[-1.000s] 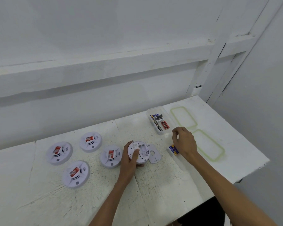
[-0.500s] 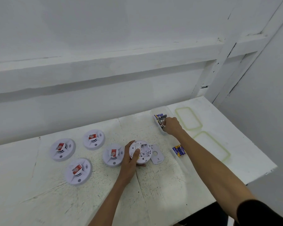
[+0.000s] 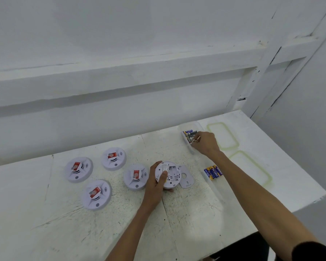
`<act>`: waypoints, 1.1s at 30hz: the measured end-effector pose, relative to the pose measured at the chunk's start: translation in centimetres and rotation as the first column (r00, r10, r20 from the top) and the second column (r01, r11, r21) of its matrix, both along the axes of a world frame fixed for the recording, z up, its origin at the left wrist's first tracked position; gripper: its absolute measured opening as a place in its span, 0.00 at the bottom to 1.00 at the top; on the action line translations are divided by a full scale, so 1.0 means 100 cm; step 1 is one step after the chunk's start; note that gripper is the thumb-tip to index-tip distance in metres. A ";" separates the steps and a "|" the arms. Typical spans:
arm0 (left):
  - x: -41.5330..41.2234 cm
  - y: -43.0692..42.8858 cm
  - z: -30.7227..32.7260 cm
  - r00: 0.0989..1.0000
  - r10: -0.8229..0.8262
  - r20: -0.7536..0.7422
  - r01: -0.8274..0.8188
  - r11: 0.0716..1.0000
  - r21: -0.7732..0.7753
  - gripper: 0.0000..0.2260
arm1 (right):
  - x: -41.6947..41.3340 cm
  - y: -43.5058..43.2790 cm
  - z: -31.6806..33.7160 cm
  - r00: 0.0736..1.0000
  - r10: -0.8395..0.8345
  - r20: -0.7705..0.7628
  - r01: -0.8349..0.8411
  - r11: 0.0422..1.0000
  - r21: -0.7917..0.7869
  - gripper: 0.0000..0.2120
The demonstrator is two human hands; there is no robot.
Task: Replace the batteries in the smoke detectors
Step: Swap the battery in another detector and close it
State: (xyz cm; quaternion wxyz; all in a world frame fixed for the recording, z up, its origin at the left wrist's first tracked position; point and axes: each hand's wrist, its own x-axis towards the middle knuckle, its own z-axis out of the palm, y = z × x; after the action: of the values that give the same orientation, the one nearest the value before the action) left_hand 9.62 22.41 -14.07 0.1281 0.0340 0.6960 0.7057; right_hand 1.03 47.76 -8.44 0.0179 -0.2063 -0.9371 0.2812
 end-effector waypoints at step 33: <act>0.000 0.003 -0.015 0.999 0.048 -0.016 -0.048 0.999 0.025 0.16 | 0.089 -0.089 -0.013 0.967 0.218 -0.130 -0.242 0.948 -0.206 0.14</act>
State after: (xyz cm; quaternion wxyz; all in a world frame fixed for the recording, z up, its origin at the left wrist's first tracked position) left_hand 9.60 22.70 -15.56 0.1050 0.0247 0.6887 0.7169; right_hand 9.96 38.88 -9.73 0.0114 -0.0812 -0.9154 0.3941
